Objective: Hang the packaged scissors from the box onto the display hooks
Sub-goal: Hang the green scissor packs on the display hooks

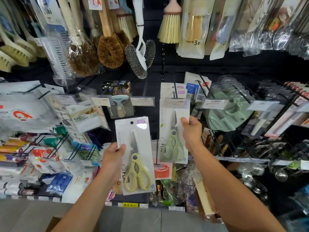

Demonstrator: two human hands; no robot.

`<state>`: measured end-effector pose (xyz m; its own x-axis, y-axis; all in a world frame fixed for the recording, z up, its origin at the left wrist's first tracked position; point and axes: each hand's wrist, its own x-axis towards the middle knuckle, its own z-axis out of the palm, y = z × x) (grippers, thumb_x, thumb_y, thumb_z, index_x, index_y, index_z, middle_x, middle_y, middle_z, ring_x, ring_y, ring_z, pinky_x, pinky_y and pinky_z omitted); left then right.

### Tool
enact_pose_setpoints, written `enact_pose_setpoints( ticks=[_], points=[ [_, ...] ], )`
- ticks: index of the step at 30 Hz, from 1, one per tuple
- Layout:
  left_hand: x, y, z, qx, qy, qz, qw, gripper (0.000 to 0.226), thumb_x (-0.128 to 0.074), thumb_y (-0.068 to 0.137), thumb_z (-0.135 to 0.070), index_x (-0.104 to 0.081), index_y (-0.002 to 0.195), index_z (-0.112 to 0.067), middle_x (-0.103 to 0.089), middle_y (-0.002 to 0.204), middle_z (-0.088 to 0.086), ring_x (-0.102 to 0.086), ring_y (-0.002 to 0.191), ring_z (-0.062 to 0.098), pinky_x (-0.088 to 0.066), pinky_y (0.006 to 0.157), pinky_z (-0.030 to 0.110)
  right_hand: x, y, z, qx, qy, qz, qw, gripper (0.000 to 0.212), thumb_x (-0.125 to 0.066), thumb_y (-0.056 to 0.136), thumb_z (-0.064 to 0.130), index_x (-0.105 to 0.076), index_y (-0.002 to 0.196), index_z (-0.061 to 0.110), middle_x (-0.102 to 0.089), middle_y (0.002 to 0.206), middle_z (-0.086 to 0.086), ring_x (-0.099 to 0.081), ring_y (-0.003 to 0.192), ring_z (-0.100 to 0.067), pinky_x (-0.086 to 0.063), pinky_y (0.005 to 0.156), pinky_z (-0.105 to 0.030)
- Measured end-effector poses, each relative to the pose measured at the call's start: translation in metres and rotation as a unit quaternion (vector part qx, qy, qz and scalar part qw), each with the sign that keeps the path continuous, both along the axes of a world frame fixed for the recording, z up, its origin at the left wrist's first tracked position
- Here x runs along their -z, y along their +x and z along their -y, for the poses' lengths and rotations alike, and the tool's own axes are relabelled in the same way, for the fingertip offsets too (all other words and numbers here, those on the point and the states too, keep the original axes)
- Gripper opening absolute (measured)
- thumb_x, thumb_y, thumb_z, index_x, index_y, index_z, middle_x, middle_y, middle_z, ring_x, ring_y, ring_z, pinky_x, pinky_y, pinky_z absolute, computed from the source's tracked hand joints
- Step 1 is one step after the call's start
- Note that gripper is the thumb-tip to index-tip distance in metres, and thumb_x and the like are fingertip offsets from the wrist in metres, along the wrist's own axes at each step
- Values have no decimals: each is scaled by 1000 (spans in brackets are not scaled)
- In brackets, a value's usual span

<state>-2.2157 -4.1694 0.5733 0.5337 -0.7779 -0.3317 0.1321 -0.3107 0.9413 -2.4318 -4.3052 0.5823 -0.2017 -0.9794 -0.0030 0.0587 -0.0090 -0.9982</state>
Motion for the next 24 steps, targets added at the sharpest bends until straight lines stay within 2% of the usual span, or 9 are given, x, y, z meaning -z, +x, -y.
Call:
enact_pose_setpoints(
  ticks=[5, 8, 11, 14, 15, 18, 20, 22, 24],
  points=[
    [2, 1, 5, 2, -5, 8, 1000, 17, -51, 100, -21, -64, 97, -32, -71, 104, 0, -68, 94, 26, -56, 83, 44, -1, 1, 23, 9, 3, -22, 1000, 19, -55, 95, 15, -64, 80, 20, -50, 58, 6, -37, 53, -8, -34, 55, -25],
    [2, 1, 6, 0, -8, 11, 1000, 16, -52, 99, -22, -65, 98, -32, -71, 108, 3, -67, 97, 29, -56, 84, 45, -2, 5, 38, 7, 10, -22, 1000, 14, -54, 96, 15, -67, 95, 15, -58, 68, 3, -43, 56, -8, -39, 60, -26],
    [2, 1, 5, -2, -8, 12, 1000, 16, -51, 99, -21, -64, 105, -29, -70, 109, 3, -66, 98, 29, -56, 85, 48, -3, 8, 52, 3, 19, -24, 1000, 20, -52, 97, 14, -67, 110, 14, -66, 85, 3, -53, 66, -6, -44, 65, -22],
    [2, 2, 4, -2, -12, 8, 1000, 16, -51, 100, -19, -64, 106, -26, -71, 105, 3, -67, 96, 29, -56, 84, 46, -4, 9, 66, -4, 40, -49, 998, 21, -52, 98, 15, -65, 113, 13, -58, 71, 3, -46, 58, -8, -39, 53, -20],
    [2, 2, 4, -2, -12, 6, 1000, 16, -50, 100, -18, -64, 106, -25, -71, 104, 4, -67, 95, 29, -55, 83, 44, -4, 9, 69, -6, 47, -55, 997, 22, -52, 98, 16, -65, 115, 12, -56, 70, 3, -46, 59, -10, -39, 54, -21],
    [5, 4, 4, 5, -11, 12, 1000, 18, -50, 100, -16, -66, 103, -26, -72, 103, 3, -67, 95, 29, -55, 86, 45, -7, 8, 75, -18, 55, -87, 995, 25, -54, 97, 22, -65, 117, 12, -64, 93, 0, -55, 81, -14, -43, 70, -26],
    [8, 4, 6, 19, 1, 26, 999, 20, -50, 100, -17, -65, 96, -29, -72, 105, 3, -67, 97, 29, -53, 91, 50, -11, 6, 77, -31, 58, -124, 990, 27, -53, 97, 25, -65, 116, 11, -65, 106, -5, -55, 89, -18, -42, 75, -27],
    [10, 1, 8, 37, 8, 45, 998, 21, -50, 100, -16, -65, 94, -30, -71, 109, 3, -66, 101, 29, -51, 95, 53, -16, 3, 78, -47, 76, -160, 983, 31, -51, 97, 27, -64, 118, 9, -62, 105, -7, -55, 92, -22, -45, 77, -33],
    [11, -3, 12, 53, 3, 57, 997, 24, -49, 99, -10, -64, 99, -29, -69, 114, 2, -65, 105, 26, -50, 97, 50, -17, -3, 77, -65, 92, -222, 969, 33, -47, 98, 26, -65, 111, 2, -60, 98, -13, -57, 95, -30, -46, 80, -36]
  ],
)
